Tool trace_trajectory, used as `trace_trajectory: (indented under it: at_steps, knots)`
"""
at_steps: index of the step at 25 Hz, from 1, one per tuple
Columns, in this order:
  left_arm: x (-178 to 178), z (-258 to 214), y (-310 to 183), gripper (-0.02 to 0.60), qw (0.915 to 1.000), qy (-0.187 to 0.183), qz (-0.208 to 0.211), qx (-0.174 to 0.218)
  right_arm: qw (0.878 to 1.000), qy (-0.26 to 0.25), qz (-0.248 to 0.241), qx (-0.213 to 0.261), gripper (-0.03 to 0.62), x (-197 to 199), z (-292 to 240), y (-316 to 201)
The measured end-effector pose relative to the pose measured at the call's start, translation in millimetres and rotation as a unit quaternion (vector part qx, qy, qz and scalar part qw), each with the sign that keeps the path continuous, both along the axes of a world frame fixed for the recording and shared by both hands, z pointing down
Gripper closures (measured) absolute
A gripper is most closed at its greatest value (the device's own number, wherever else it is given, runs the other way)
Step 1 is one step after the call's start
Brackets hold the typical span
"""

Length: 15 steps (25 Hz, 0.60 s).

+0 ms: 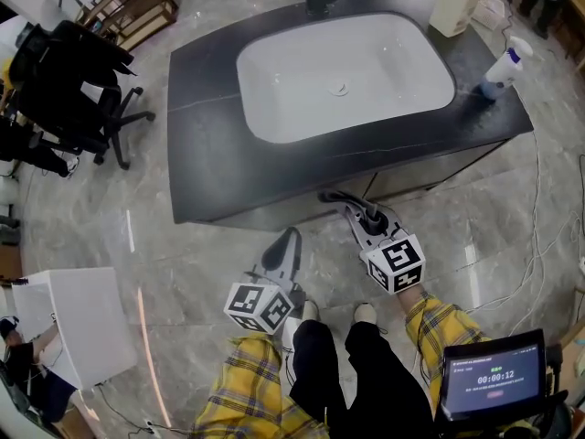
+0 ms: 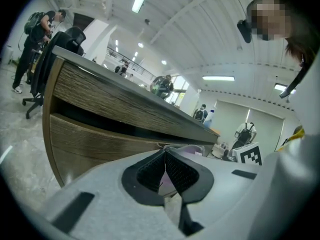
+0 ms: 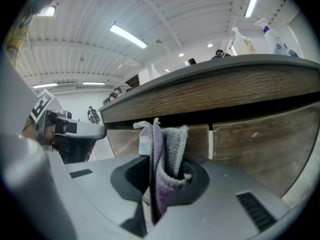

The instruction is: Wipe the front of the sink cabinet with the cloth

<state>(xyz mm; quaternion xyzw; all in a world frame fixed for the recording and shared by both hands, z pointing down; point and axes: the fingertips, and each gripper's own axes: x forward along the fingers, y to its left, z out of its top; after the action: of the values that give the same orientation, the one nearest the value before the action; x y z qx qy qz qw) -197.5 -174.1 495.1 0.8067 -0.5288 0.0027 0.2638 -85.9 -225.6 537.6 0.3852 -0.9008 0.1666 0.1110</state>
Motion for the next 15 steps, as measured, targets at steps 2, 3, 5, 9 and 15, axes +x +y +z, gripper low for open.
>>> trace_trajectory:
  at_steps: [2,3,5,9,15]
  knots:
    - [9,3,-1,0.575,1.0,-0.002,0.009,0.002,1.0,0.002,0.007,-0.001,0.551,8,3,-1]
    - [15,4,-2,0.575,0.9999,-0.001,0.012,0.002,1.0,0.002,0.01,-0.001,0.55,13,3,-1]
    - [30,5,-7,0.575,0.9999,0.001,0.016,0.002,1.0,0.003,0.016,0.0,0.551,26,4,-4]
    - [63,7,-16,0.575,0.9997,0.0,0.024,0.005,1.0,0.004,0.028,0.0,0.551,58,6,-10]
    - [90,5,-20,0.575,0.9995,-0.012,0.029,0.01,0.999,0.002,0.045,0.001,0.551,90,6,-9]
